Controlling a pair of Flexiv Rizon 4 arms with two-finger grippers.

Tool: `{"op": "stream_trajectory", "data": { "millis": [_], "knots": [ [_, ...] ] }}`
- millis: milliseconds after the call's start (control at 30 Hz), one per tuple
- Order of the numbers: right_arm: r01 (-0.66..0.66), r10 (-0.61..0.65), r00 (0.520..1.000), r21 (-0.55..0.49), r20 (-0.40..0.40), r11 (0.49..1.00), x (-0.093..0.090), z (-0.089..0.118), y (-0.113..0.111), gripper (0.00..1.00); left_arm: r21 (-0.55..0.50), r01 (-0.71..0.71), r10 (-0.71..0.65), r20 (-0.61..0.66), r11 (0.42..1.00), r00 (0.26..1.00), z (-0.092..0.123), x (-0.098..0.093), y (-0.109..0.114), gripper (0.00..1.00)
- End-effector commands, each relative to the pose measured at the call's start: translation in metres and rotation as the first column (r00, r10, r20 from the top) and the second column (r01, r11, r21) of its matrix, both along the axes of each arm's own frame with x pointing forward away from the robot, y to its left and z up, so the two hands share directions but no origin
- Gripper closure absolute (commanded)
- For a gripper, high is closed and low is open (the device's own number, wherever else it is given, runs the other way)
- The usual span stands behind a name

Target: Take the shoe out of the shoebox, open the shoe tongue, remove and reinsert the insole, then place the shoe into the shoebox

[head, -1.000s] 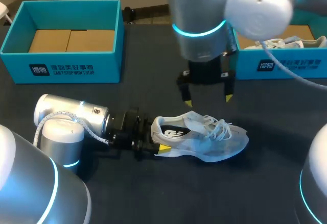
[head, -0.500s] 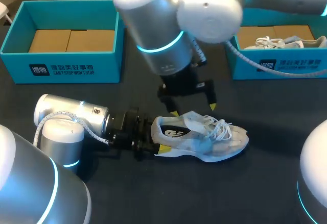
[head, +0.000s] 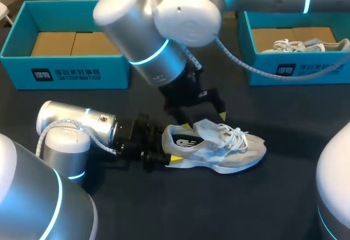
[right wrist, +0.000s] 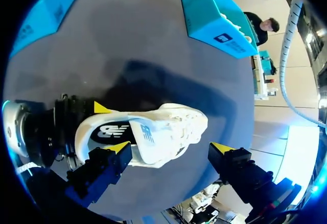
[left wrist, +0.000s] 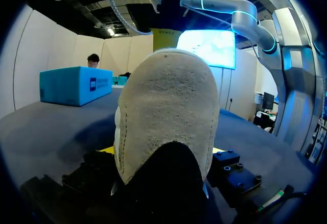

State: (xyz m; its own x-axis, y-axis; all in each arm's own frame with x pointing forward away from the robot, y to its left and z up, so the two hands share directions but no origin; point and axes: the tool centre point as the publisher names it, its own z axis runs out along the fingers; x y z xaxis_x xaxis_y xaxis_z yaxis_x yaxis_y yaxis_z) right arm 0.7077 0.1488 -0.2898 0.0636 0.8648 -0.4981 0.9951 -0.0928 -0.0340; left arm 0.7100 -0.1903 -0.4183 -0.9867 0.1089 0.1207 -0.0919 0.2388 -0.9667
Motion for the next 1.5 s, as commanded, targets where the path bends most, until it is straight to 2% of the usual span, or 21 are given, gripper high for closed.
{"op": "stream_trajectory", "data": {
  "millis": [33, 333, 633, 833, 900, 1200, 1333, 1500],
  "knots": [
    [0.015, -0.015, 1.0, -0.044, 0.001, 0.999, -0.006, -0.007, 0.007, 0.0, 0.001, 0.0, 0.0, 0.0, 1.0, 1.0, -0.004, 0.0, 0.0, 1.0],
    [0.019, -0.02, 1.0, -0.033, -0.013, 0.999, -0.011, -0.011, 0.014, 0.0, 0.001, 0.0, 0.0, 0.0, 1.0, 1.0, -0.004, 0.0, 0.0, 1.0],
    [0.022, -0.024, 0.997, -0.037, -0.079, 0.999, -0.016, -0.03, 0.008, 0.0, 0.001, 0.0, 0.0, 0.0, 1.0, 1.0, -0.004, 0.0, 0.0, 1.0],
    [0.018, -0.021, 0.996, -0.037, -0.083, 0.999, -0.01, -0.036, 0.001, 0.0, 0.001, 0.0, 0.0, 0.0, 1.0, 1.0, -0.004, 0.0, 0.0, 1.0],
    [0.021, -0.025, 0.996, -0.043, -0.087, 0.999, -0.003, -0.041, -0.004, 0.0, 0.001, 0.0, 0.0, 0.0, 1.0, 1.0, -0.004, 0.0, 0.0, 1.0],
    [0.052, -0.057, 0.994, -0.052, -0.089, 0.997, 0.003, -0.044, -0.015, 0.0, 0.001, 0.0, 0.0, 0.0, 1.0, 1.0, -0.004, 0.0, 0.0, 1.0],
    [0.071, -0.075, 0.994, -0.045, -0.083, 0.996, 0.006, -0.044, -0.021, 0.09, 0.001, 0.0, 0.0, 0.0, 1.0, 1.0, -0.004, 0.0, 0.0, 1.0],
    [0.079, -0.082, 0.993, -0.035, -0.079, 0.996, 0.007, -0.043, -0.025, 0.32, 0.001, 0.0, 0.0, 0.0, 1.0, 1.0, -0.004, 0.0, 0.0, 1.0]
  ]
}}
